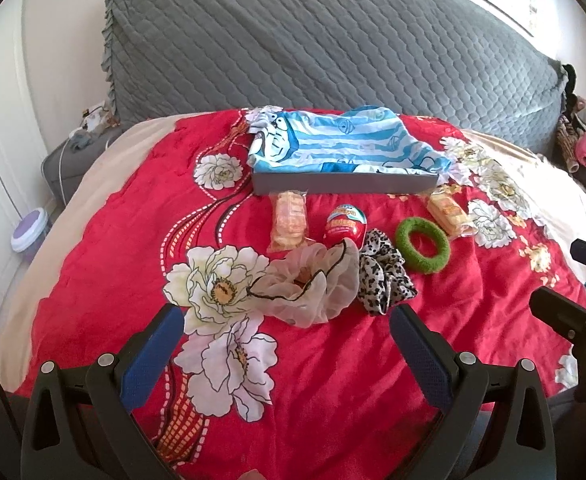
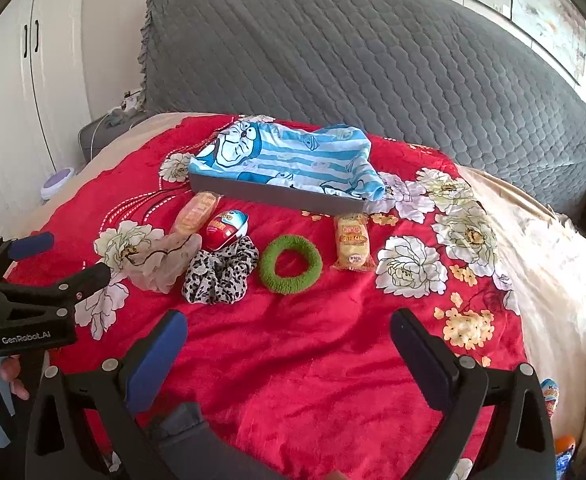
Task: Organize objects
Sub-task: 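Move both tools forward toward the hair accessories on the bedspread, then grasp the fuzzy green ring with the right tool while the left tool grasps the sheer beige scrunchie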
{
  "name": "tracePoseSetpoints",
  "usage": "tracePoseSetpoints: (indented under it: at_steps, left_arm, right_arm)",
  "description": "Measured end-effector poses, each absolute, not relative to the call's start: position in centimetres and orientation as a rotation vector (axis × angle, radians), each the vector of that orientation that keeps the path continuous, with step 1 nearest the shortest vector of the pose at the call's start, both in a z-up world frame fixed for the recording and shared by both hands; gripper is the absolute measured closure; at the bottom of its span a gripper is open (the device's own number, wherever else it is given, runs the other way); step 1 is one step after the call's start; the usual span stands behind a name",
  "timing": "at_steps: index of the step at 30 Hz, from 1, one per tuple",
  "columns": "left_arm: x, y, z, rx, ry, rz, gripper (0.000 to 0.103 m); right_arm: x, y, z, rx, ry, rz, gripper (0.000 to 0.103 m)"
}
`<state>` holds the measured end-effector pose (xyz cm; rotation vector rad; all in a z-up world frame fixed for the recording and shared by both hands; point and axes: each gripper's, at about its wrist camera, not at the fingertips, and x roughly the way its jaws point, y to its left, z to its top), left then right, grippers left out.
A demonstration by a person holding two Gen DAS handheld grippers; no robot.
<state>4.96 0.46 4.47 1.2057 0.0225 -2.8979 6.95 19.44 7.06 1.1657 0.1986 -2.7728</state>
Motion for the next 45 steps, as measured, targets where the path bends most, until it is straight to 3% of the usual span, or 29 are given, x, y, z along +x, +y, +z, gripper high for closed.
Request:
tracePoseSetpoints:
  at_steps: [34, 45]
  left_arm:
    - [-0.4, 0.7, 0.5, 1.323, 0.001, -2.872, 0.001]
    - [-2.4, 0.6, -0.7, 1.346, -0.009, -2.86, 0.001]
  right_arm:
    - [1.6, 20.2, 3.6, 1.322, 0.101, -2.713, 0.001]
    - [0.0, 20.2, 1.8, 1.373, 0.173, -2.696, 0.001]
